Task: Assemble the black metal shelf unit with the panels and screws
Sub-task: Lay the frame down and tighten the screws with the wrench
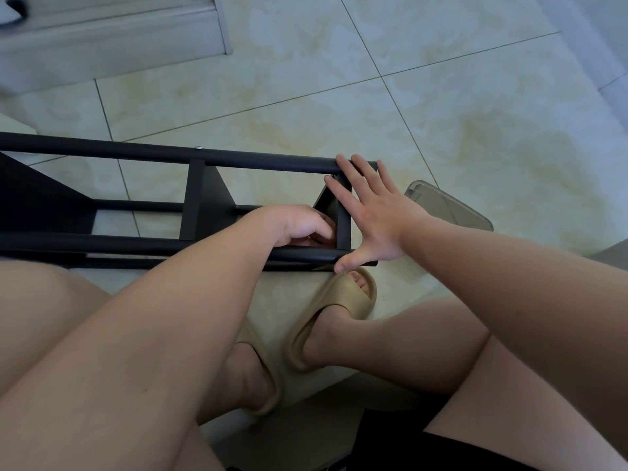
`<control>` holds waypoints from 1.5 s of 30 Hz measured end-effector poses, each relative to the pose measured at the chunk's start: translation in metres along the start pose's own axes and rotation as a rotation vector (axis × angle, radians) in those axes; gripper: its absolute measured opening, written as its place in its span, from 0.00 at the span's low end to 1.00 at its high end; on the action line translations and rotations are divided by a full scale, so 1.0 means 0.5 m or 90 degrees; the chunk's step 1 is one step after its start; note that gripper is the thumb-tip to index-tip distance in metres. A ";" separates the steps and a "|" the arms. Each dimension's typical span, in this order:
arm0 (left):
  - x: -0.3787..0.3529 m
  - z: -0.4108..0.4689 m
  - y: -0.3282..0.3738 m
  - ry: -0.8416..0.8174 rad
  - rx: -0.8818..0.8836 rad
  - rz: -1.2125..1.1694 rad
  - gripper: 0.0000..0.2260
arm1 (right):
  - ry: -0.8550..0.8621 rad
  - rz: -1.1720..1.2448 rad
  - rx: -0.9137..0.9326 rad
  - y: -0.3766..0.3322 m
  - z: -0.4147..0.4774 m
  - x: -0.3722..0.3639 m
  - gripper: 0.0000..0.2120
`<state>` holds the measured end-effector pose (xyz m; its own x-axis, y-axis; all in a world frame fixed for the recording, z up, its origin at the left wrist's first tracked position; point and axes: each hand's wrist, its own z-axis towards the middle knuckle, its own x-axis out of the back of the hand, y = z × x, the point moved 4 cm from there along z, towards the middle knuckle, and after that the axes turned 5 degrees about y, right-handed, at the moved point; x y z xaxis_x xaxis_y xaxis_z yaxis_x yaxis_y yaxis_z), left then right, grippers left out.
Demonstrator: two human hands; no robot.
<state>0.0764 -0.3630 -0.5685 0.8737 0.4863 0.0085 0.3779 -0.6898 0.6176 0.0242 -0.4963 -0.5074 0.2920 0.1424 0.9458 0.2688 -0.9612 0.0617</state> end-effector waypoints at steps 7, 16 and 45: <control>-0.002 -0.002 0.003 0.019 -0.028 0.104 0.11 | 0.001 0.001 0.002 -0.001 -0.001 0.001 0.69; -0.006 -0.004 0.005 0.004 0.000 0.103 0.21 | -0.002 0.000 0.000 -0.001 -0.001 0.001 0.70; -0.002 0.004 -0.002 0.017 -0.003 0.096 0.15 | -0.004 0.000 -0.001 -0.002 -0.001 -0.002 0.69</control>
<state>0.0756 -0.3641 -0.5709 0.9121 0.3911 0.1230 0.2407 -0.7537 0.6116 0.0233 -0.4955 -0.5081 0.2981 0.1442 0.9436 0.2679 -0.9614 0.0623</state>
